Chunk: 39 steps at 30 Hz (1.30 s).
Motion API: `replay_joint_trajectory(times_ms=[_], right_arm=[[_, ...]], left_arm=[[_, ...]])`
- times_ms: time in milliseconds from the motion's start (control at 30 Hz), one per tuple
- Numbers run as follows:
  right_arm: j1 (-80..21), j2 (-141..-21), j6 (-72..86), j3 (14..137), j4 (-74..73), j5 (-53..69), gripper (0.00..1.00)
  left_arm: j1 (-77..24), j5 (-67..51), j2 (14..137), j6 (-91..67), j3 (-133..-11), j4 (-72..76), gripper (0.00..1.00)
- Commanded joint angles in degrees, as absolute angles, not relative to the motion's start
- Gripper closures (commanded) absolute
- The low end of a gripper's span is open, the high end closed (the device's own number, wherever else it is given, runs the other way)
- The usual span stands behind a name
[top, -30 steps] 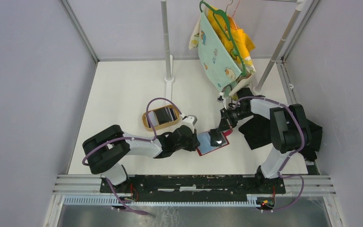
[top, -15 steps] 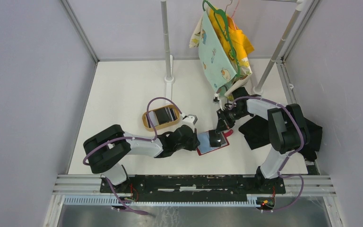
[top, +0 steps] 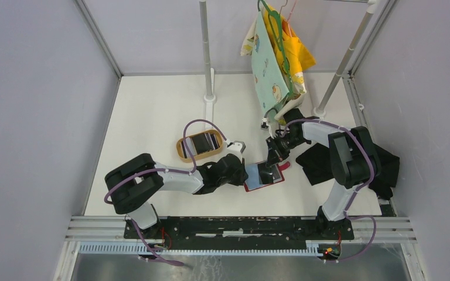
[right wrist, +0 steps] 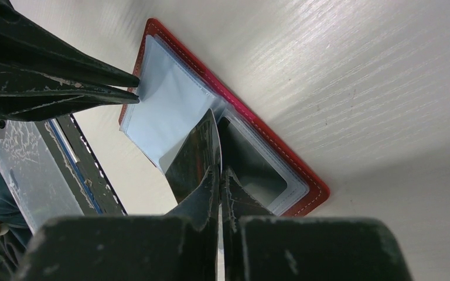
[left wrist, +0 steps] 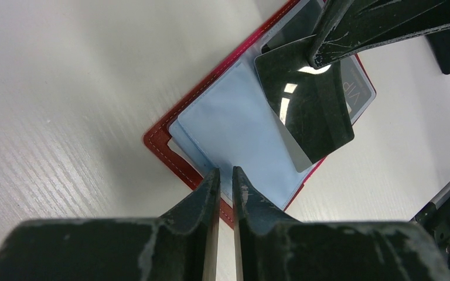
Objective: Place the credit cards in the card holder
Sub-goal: Insert the credit card into the card holder.
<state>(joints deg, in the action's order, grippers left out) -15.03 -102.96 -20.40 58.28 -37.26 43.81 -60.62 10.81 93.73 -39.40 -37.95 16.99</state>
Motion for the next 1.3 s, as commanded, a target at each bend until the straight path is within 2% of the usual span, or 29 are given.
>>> replay_joint_trajectory(times_ms=[0,833,1267], right_arm=[[-15.34,-103.35,-19.92,58.68,-36.82,38.81,1.00],[-15.47,-105.25,-16.11,59.00,-37.19,41.36,0.99],[-15.41,-103.95,-16.81,57.76,-37.74,42.40,1.00]], left_arm=[[-60.96,13.24,95.12,-38.26,-39.69,16.61,0.80],[-60.92,13.16,95.54,-37.49,-39.93,16.80,0.80],[-60.95,16.04,94.88,-39.29,-40.51,13.80,0.85]])
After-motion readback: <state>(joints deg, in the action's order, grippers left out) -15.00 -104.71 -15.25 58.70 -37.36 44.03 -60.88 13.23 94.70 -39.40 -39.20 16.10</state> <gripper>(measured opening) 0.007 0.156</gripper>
